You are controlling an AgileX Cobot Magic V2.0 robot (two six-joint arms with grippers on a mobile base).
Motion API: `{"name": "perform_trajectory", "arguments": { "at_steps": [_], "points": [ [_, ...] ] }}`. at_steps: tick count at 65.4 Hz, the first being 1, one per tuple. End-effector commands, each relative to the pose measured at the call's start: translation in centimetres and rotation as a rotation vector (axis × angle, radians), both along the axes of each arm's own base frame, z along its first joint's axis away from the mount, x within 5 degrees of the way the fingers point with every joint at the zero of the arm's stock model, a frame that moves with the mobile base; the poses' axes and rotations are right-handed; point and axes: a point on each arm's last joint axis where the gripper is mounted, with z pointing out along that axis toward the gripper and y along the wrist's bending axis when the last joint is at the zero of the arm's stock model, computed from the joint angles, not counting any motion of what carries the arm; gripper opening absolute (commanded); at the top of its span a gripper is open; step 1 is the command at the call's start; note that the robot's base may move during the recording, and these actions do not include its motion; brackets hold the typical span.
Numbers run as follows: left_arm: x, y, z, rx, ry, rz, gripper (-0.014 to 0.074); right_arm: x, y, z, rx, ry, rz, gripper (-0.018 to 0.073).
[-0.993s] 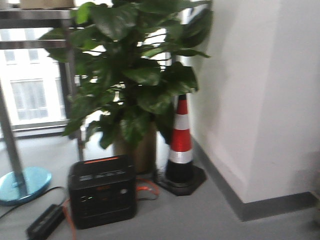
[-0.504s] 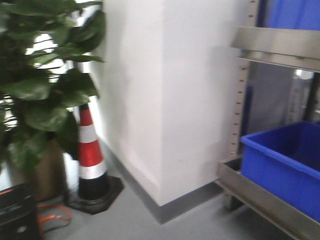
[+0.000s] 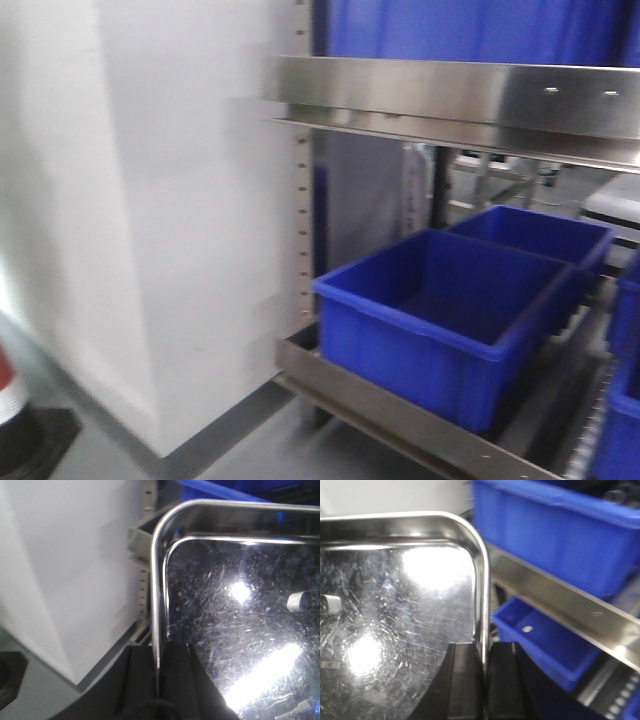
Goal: Stack silver trays without gaps
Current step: 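Turn and drive up to the second shelf with blue bins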
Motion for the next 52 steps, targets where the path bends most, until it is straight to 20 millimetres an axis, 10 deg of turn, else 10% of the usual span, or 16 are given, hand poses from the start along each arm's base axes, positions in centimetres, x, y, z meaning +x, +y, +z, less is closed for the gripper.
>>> {"name": "perform_trajectory", "arguments": {
  "at_steps": [1, 52],
  "points": [
    [-0.13, 0.72, 0.66, 0.03, -0.039, 0.033, -0.0016, -0.13, -0.77, 0.76, -0.03, -0.053, -0.026, -0.0015],
    [-0.13, 0.72, 0.66, 0.03, -0.039, 0.033, -0.0016, -0.12, -0.76, 0.79, -0.028, -0.057, -0.025, -0.0015]
  ]
}}
